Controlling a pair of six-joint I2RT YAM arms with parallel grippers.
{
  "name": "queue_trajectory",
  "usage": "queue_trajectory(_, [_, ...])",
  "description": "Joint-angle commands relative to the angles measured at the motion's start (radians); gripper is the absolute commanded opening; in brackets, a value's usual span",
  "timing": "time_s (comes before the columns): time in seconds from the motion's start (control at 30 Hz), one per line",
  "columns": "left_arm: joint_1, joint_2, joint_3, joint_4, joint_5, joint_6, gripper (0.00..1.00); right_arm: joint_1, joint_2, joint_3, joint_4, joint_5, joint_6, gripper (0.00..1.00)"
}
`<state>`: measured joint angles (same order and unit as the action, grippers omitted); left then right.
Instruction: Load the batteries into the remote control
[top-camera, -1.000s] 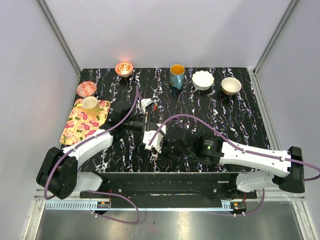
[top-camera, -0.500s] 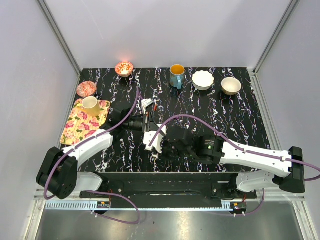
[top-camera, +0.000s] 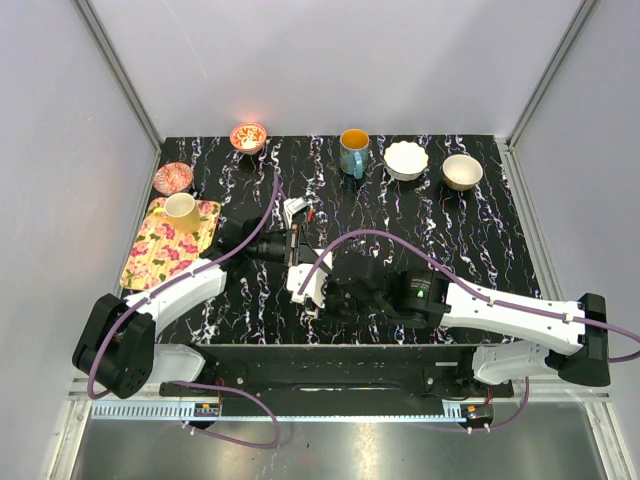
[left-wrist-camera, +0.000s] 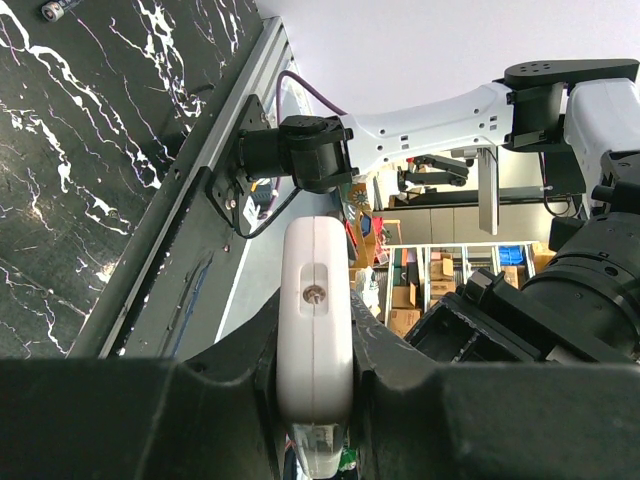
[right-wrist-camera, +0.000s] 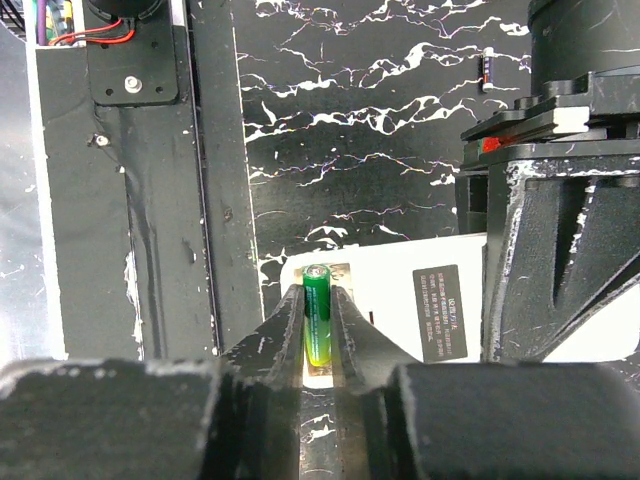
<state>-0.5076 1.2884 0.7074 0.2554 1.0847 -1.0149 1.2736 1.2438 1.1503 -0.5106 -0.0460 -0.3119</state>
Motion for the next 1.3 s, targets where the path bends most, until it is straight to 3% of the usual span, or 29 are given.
queue_trajectory(0.0, [0.003,-0.018,0.033,0.05,0.035,-0.028,0.0,0.006,-0.004,0.028,-0.054,0.011,-0.001,0.21])
queue_trajectory(0.13, [0.004,-0.02,0.03,0.053,0.037,-0.03,0.0,0.006,-0.007,0.028,-0.048,0.018,0.0,0.3])
queue_trajectory(1.1, [0.003,-0.003,0.01,0.091,0.027,-0.045,0.0,0.006,-0.119,0.063,0.014,0.04,0.039,0.54])
queue_trajectory(1.23, [0.004,-0.001,0.006,0.1,0.018,-0.045,0.0,0.006,-0.173,0.043,0.096,0.181,0.129,0.63])
queue_trajectory(1.27, [0.004,-0.003,0.003,0.104,0.002,-0.048,0.0,0.003,-0.184,0.014,0.128,0.284,0.163,0.66])
